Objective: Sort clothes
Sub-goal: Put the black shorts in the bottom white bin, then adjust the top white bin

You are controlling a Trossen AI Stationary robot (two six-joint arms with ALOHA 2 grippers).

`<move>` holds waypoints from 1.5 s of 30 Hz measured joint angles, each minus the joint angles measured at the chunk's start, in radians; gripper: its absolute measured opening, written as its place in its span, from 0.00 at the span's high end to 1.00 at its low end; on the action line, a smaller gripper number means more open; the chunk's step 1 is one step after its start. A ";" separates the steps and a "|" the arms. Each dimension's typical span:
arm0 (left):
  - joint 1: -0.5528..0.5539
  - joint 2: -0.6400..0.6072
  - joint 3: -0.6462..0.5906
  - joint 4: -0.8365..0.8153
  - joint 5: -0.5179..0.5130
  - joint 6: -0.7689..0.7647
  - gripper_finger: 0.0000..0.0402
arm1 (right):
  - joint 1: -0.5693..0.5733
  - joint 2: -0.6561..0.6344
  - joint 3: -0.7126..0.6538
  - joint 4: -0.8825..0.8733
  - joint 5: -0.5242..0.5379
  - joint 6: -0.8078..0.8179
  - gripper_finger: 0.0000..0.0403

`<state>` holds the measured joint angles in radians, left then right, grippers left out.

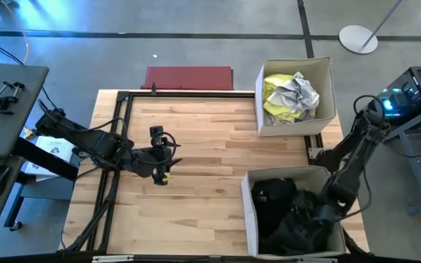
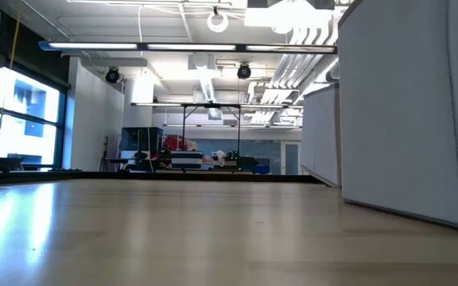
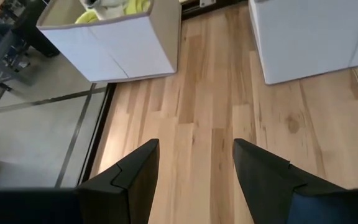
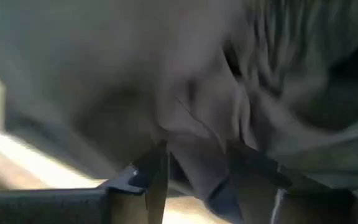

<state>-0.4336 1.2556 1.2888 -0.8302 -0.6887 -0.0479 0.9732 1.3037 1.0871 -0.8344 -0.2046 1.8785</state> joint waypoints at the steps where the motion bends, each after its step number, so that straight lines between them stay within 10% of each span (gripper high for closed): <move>1: 0.002 0.000 0.000 0.006 -0.003 0.000 0.51 | -0.001 0.000 0.047 -0.053 0.057 -0.037 0.63; 13: 0.002 0.000 0.000 0.028 -0.007 0.007 0.51 | -0.080 -0.002 0.414 -0.621 0.860 -0.470 0.63; 36: 0.002 0.000 -0.001 0.015 -0.007 0.027 0.51 | -1.119 -0.019 0.147 -0.619 0.748 -1.783 0.64; 45: 0.002 0.000 -0.001 0.012 -0.007 0.033 0.51 | -1.193 -0.019 0.079 -0.562 0.518 -1.861 0.97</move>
<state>-0.4316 1.2556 1.2881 -0.8181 -0.6956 -0.0147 -0.2198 1.2846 1.1660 -1.3964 0.3130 0.0174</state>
